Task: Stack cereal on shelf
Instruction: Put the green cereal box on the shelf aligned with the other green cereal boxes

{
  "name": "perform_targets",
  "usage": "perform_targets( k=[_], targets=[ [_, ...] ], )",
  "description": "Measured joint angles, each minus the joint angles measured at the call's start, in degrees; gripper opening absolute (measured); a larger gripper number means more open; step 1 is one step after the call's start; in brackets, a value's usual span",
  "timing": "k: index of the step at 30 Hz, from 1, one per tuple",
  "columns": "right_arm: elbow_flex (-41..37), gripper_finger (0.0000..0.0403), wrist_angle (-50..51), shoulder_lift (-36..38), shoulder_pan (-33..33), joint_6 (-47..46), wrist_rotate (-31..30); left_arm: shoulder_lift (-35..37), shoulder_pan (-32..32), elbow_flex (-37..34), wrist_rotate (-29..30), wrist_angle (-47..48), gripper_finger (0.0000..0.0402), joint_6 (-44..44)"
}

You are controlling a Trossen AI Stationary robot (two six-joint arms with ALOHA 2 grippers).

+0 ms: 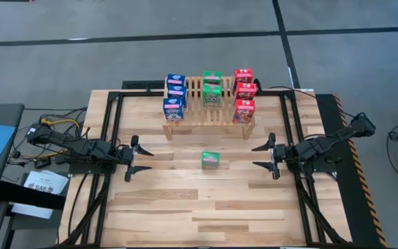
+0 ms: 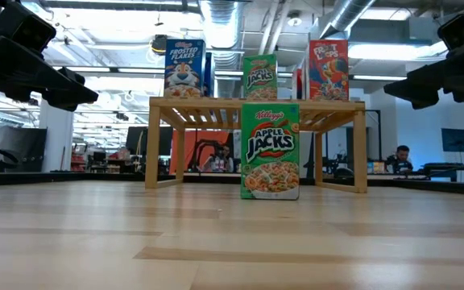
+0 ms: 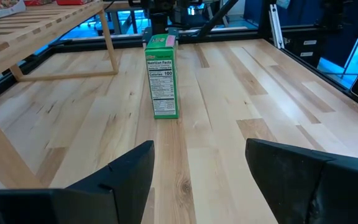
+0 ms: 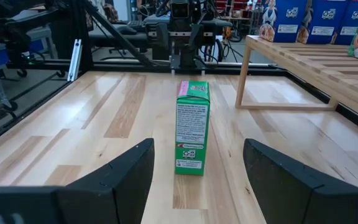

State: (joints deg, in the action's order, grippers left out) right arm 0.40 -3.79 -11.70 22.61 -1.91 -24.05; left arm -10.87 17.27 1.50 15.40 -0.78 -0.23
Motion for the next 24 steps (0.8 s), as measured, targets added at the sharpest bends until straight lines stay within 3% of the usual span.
perform_targets(
  k=[12, 17, 24],
  targets=[
    [0.00, 0.0271, 0.00, 0.00, 0.00, -0.02, 0.00, 0.01, 0.00, 0.00, 0.03, 0.00, 0.0244, 0.02],
    [-0.02, 0.0271, 0.01, 0.00, 0.00, -0.05, 0.00, 0.01, -0.07, 0.00, 6.37, -0.48, 0.0244, 1.09],
    [-0.02, 0.0271, 0.02, 0.00, 0.01, -0.13, 0.00, 0.01, -0.03, -0.02, 6.93, -1.99, 0.0244, -3.70]
  ],
)
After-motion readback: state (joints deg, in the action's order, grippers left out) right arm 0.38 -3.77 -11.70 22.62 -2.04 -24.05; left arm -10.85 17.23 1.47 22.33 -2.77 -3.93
